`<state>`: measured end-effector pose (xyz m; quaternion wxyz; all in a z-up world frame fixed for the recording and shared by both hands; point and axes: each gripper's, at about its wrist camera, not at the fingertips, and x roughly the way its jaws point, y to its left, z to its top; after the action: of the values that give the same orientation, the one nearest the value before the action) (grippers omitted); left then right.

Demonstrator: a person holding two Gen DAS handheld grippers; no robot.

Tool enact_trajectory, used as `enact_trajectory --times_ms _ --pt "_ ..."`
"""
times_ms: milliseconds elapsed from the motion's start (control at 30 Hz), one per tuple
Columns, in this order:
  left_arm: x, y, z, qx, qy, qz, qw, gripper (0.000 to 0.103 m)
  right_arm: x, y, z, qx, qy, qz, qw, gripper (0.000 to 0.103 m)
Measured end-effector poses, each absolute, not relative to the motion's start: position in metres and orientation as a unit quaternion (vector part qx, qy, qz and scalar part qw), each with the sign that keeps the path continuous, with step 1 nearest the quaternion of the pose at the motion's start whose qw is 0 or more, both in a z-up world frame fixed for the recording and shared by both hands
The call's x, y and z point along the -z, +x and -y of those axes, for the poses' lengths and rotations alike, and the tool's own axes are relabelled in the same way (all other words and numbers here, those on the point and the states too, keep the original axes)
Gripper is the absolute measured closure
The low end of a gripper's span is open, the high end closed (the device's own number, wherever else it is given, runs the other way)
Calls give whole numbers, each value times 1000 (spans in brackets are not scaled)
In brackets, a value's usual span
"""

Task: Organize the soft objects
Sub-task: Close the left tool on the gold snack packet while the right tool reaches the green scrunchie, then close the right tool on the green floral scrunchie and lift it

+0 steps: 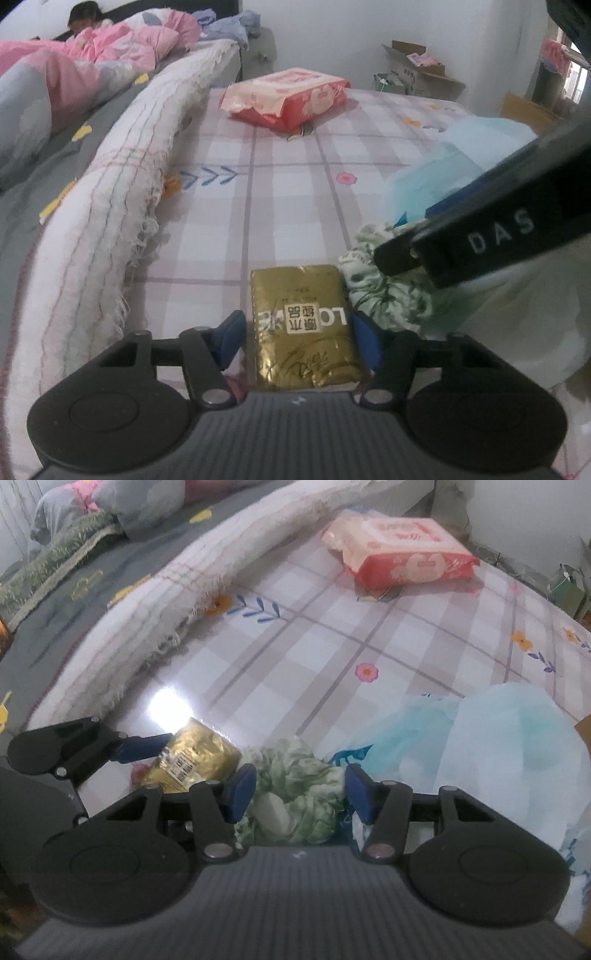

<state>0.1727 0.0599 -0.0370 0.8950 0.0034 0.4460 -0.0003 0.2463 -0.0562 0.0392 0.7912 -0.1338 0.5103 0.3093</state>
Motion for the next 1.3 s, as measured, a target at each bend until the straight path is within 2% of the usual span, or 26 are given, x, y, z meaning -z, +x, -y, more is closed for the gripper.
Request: enact_trajectory --times_ms 133,267,500,1067,1300 --pt "37 172 -62 -3 3 -441 898 46 -32 245 51 -311 -153 -507 789 55" --pt "36 173 -66 -8 -3 -438 899 47 -28 242 49 -312 -166 -504 788 77" --pt "26 163 -65 -15 0 -430 903 48 -41 234 56 -320 -144 -492 797 91" --pt "-37 119 -51 -15 1 -369 929 48 -107 191 87 -346 -81 -434 828 95" --pt "-47 106 -42 -14 13 -357 934 48 -116 178 100 -345 -71 -430 832 94"
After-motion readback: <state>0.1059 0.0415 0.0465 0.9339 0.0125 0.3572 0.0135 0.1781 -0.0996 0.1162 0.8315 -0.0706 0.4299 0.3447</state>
